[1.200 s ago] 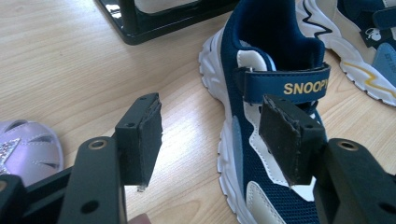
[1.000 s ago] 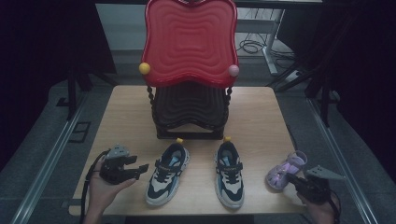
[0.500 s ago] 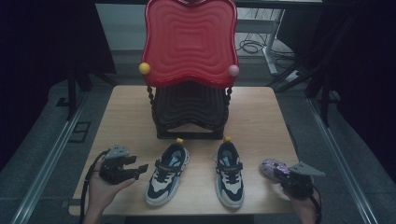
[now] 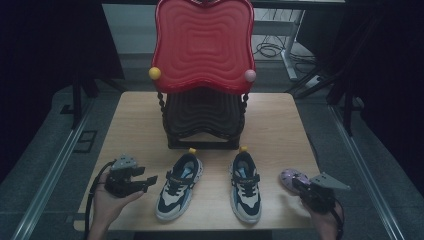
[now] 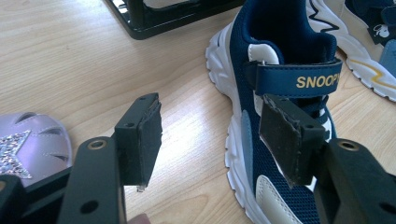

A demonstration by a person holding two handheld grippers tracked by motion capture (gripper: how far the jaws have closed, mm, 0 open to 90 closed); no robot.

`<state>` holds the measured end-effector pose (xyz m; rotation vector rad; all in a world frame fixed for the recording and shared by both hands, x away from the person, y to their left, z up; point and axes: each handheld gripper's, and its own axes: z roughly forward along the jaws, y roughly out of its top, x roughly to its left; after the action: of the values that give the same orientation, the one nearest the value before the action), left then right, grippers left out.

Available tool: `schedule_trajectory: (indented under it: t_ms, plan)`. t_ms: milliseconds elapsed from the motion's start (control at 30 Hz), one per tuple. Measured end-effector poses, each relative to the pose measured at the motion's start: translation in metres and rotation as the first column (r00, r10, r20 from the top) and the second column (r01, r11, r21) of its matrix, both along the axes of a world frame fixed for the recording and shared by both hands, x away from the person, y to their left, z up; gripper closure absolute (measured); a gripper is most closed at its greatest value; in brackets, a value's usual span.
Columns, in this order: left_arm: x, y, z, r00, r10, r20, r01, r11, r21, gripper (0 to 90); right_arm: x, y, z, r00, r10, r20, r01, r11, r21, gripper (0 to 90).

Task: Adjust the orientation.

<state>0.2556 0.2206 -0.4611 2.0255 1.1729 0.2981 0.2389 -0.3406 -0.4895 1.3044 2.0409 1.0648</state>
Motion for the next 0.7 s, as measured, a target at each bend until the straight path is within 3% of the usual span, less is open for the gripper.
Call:
schedule_trajectory:
  t_ms: [233,367,467,700]
  plan:
    - [0.0,0.003,0.001,1.0,0.008,0.001,-0.008,1.0,0.0,39.0,-0.006,-0.023,0.011,0.9984,-0.046,0.032,0.045,0.998,0.042,90.0]
    - [0.0,0.005,0.001,0.9999,0.012,-0.001,-0.012,0.9999,-0.002,39.0,-0.002,-0.034,0.015,0.9973,-0.067,0.03,0.066,0.997,0.036,90.0]
    - [-0.001,0.007,0.001,0.9998,0.022,-0.003,-0.022,0.9998,0.001,39.0,0.008,-0.05,0.024,0.9965,-0.078,0.032,0.078,0.997,0.002,90.0]
    - [-0.002,0.008,0.001,0.9995,0.03,-0.003,-0.03,0.9995,0.002,39.0,0.011,-0.08,0.016,0.9917,-0.129,0.007,0.129,0.992,0.009,90.0]
